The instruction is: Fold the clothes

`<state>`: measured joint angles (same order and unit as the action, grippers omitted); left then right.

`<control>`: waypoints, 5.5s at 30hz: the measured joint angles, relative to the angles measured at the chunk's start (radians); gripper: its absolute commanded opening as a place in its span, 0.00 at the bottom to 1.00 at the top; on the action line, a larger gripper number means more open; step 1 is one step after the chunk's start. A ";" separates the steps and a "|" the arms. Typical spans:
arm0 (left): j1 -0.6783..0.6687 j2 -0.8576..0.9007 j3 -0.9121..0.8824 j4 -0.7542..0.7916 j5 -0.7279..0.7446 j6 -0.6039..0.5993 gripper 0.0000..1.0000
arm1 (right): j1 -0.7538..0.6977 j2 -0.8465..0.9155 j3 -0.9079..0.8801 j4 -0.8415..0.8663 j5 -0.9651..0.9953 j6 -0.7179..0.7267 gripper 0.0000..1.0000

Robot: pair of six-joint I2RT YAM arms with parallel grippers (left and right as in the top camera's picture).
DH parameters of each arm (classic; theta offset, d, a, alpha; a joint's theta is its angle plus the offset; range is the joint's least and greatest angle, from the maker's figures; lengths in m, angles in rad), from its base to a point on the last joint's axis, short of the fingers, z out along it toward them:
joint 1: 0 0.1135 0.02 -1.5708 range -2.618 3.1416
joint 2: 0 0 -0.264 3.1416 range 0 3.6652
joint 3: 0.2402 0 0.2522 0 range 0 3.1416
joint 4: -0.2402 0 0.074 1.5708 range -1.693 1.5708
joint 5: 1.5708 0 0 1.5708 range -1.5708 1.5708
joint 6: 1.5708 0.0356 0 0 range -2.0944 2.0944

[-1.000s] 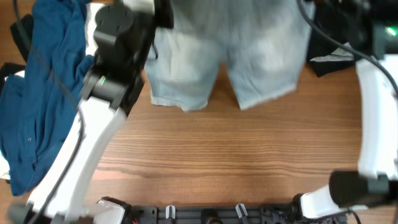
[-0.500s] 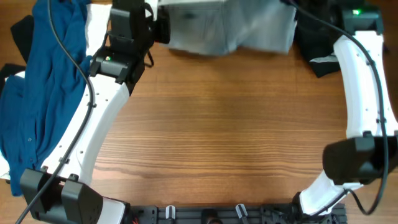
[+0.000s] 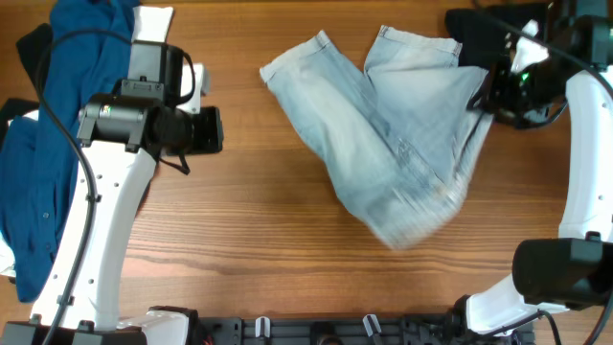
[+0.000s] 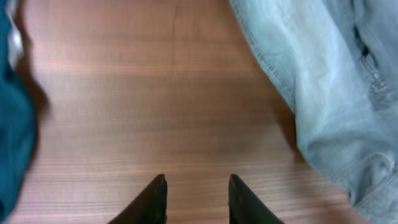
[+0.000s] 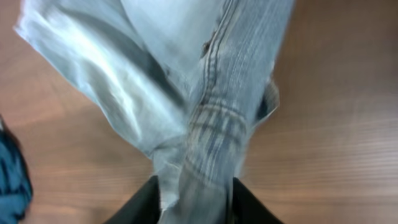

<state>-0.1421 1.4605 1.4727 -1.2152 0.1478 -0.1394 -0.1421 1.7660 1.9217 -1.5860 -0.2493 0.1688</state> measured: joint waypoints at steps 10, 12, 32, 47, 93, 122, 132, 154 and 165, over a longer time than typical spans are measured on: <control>-0.001 0.089 0.001 0.280 0.006 -0.042 0.61 | 0.029 -0.003 -0.116 0.182 0.022 -0.021 0.97; -0.011 0.229 0.001 0.436 0.018 -0.042 0.61 | 0.065 -0.003 -0.116 0.240 0.021 -0.033 0.97; -0.139 0.712 0.024 0.734 -0.048 -0.178 0.04 | 0.089 -0.003 -0.116 0.343 0.018 -0.035 0.83; 0.281 0.700 0.003 -0.198 -0.124 -0.166 1.00 | 0.306 0.237 -0.117 0.484 -0.009 0.003 0.86; 0.271 0.634 0.347 0.163 -0.187 -0.116 1.00 | 0.138 0.090 -0.316 0.577 0.226 0.095 1.00; -0.170 0.962 0.360 0.886 -0.231 0.019 0.04 | 0.090 0.111 -0.316 0.503 0.159 0.042 0.99; 0.014 0.766 0.371 0.019 -0.336 -0.306 0.40 | 0.090 0.111 -0.316 0.562 0.102 0.042 0.99; 0.106 0.575 0.640 -0.083 -0.322 -0.269 1.00 | 0.252 0.301 -0.437 0.875 0.164 0.134 0.29; 0.105 0.576 0.640 -0.071 -0.322 -0.266 1.00 | 0.241 0.383 -0.419 1.166 0.160 0.145 0.04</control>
<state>-0.0376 2.0361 2.1124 -1.2861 -0.1745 -0.4057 0.0990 2.1487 1.5028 -0.4198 -0.0895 0.3134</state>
